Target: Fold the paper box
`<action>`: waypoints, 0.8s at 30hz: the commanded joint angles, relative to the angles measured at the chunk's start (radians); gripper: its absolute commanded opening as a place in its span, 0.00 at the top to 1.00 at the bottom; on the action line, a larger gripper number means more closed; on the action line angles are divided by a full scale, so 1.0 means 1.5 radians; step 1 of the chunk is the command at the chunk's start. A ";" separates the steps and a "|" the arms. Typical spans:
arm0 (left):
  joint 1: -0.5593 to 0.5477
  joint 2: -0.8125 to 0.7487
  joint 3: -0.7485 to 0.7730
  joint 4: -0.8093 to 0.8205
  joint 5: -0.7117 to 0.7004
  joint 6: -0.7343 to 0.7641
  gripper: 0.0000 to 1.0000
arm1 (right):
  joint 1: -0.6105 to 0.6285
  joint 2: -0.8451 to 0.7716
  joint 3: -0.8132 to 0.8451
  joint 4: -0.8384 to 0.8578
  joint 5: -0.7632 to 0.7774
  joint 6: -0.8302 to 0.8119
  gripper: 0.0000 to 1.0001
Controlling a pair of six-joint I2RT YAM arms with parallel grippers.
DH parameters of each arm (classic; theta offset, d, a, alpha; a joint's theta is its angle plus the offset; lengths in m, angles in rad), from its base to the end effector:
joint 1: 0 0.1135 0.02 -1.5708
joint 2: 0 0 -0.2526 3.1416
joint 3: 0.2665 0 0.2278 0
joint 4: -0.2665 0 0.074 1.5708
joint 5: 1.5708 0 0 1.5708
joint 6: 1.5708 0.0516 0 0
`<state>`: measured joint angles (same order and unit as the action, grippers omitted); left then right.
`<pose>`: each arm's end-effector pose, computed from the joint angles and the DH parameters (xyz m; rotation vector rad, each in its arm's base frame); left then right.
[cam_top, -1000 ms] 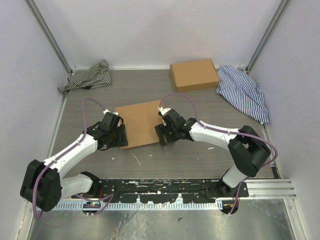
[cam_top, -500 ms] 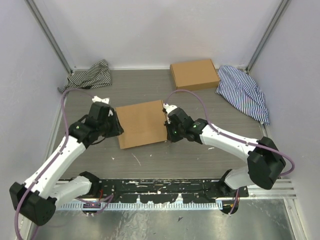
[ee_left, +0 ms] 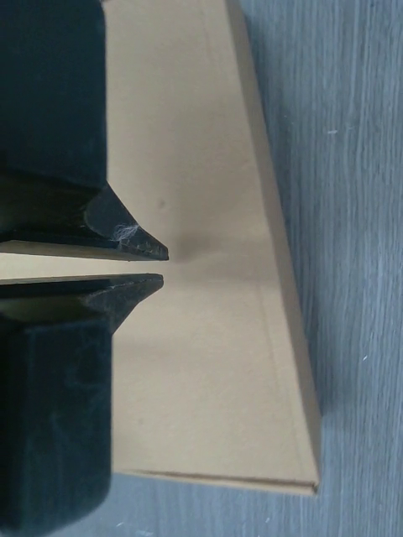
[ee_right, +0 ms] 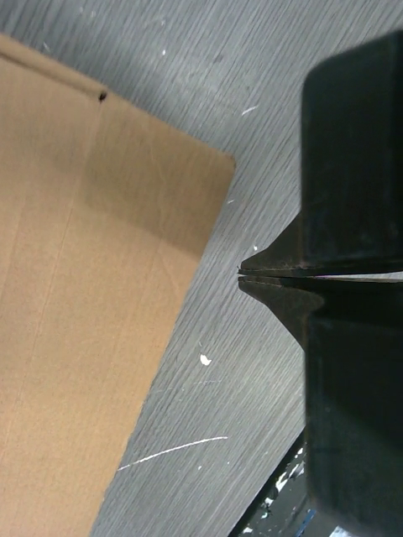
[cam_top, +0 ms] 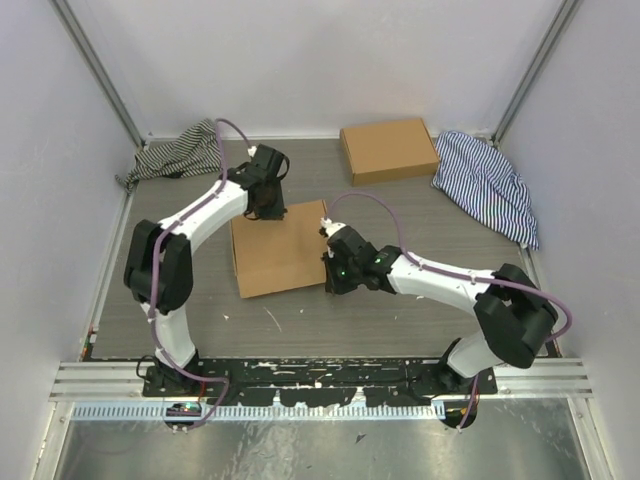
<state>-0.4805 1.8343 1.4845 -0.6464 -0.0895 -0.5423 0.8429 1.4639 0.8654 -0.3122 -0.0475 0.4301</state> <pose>0.3399 -0.1720 0.2332 -0.1140 2.5824 -0.2728 0.1880 0.2147 0.1912 -0.5490 2.5197 0.5743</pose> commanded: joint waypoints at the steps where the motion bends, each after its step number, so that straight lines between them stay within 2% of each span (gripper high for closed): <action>1: -0.001 0.046 0.056 -0.001 -0.042 0.013 0.82 | 0.012 0.030 0.013 0.042 0.006 0.023 0.99; 5: 0.000 0.075 0.108 -0.001 -0.111 0.026 0.79 | 0.013 0.049 0.015 0.048 0.002 0.023 0.99; 8: 0.000 0.098 0.147 -0.003 -0.125 0.032 0.77 | 0.013 0.058 0.013 0.050 0.004 0.023 0.99; 19: 0.000 0.202 0.162 -0.015 -0.071 0.033 0.79 | 0.013 0.129 0.052 0.059 0.036 0.036 0.99; 24: -0.001 0.229 0.145 -0.014 -0.032 0.043 0.88 | 0.012 0.187 0.114 0.050 0.070 0.027 0.99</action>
<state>-0.4774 2.1559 1.7290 -0.6506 -0.2066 -0.4992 0.8581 1.6962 0.9390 -0.2741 -0.0147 0.4736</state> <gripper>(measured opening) 0.159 0.028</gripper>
